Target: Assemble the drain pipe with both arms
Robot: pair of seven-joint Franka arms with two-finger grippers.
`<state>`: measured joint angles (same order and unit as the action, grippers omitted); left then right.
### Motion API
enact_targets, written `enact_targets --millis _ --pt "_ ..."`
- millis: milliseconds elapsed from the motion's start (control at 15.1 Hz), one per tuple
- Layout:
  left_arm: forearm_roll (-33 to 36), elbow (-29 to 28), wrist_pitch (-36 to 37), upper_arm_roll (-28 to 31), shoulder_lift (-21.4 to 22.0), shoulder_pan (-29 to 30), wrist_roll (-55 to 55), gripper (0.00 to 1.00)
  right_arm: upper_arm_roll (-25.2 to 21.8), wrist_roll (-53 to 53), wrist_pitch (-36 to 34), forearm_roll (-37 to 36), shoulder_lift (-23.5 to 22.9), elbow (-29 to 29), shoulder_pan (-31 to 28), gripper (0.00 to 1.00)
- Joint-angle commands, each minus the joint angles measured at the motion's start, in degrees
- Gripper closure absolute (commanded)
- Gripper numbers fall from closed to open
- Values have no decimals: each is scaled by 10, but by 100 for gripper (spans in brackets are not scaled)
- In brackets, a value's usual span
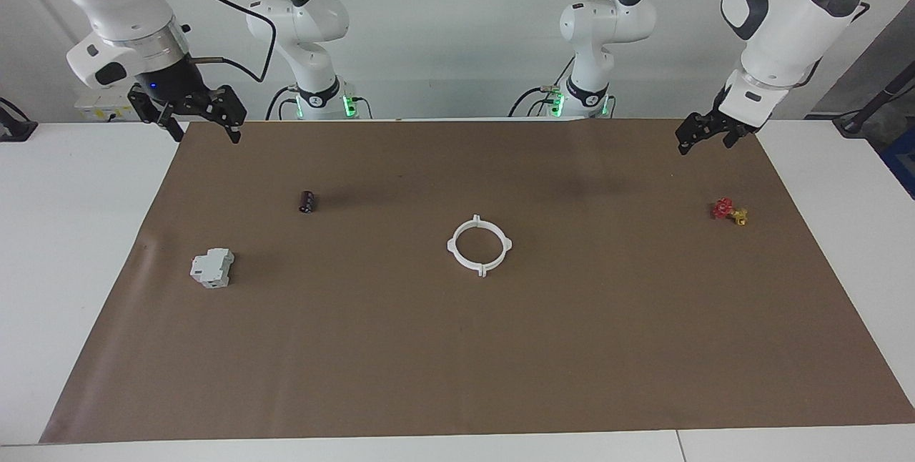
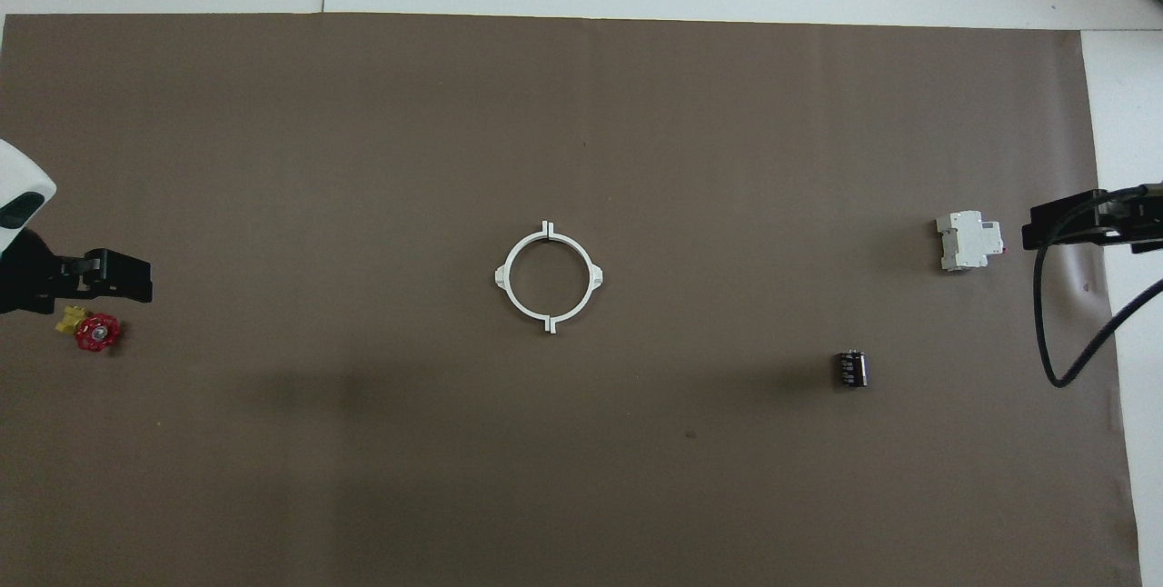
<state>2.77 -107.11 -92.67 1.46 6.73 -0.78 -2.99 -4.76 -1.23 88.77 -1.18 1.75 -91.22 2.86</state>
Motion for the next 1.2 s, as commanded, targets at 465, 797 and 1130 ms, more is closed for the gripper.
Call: enact_targets --millis 465,797,1130 --pt "-8 89 50 1 -35 -27 6 0 2 -5 -4 11 6 -5 -4 0" --pt "-8 91 36 -8 -33 -31 2 0 3 -5 -4 11 6 -5 -4 0" --pt "-8 90 46 -7 -22 -28 2 0 2 -5 -4 11 6 -5 -4 0"
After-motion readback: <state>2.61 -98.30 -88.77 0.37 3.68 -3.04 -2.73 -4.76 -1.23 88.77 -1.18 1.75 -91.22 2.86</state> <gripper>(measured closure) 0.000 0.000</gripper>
